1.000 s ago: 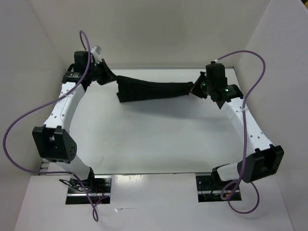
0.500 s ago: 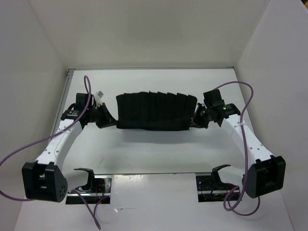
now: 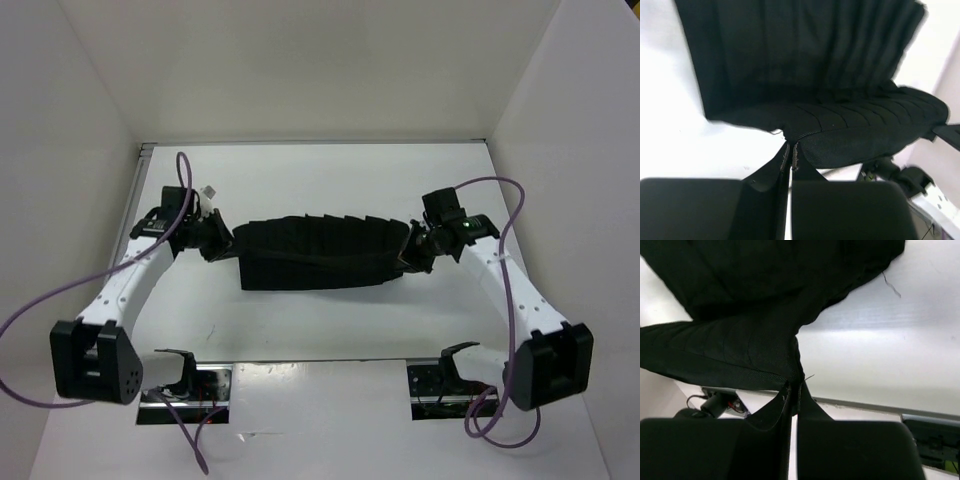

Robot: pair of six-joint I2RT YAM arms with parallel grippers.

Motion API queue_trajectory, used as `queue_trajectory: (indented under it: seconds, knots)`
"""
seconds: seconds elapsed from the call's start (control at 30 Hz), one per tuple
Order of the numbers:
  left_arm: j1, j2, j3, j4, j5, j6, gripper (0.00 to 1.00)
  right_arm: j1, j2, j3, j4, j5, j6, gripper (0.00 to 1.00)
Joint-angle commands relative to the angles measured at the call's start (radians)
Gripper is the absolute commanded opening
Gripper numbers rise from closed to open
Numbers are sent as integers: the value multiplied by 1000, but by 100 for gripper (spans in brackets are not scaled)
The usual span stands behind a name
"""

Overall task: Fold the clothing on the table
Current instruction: Fold the skirt

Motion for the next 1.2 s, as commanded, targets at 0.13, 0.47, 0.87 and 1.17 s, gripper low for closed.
queue_trajectory:
  seconds: [0.13,0.47,0.87,1.17]
  knots:
    - [4,230,190,120,-123,9,0,-32,215,162,164,82,-32,1]
    - [4,589,385,160,-148,19,25,-70,562,365,326,128,-63,32]
    - [49,633,613,216,-67,-31,69,-67,388,413,371,315,-98,60]
    - [49,570,338,313,-179,16,56,-67,463,359,362,180,-321,60]
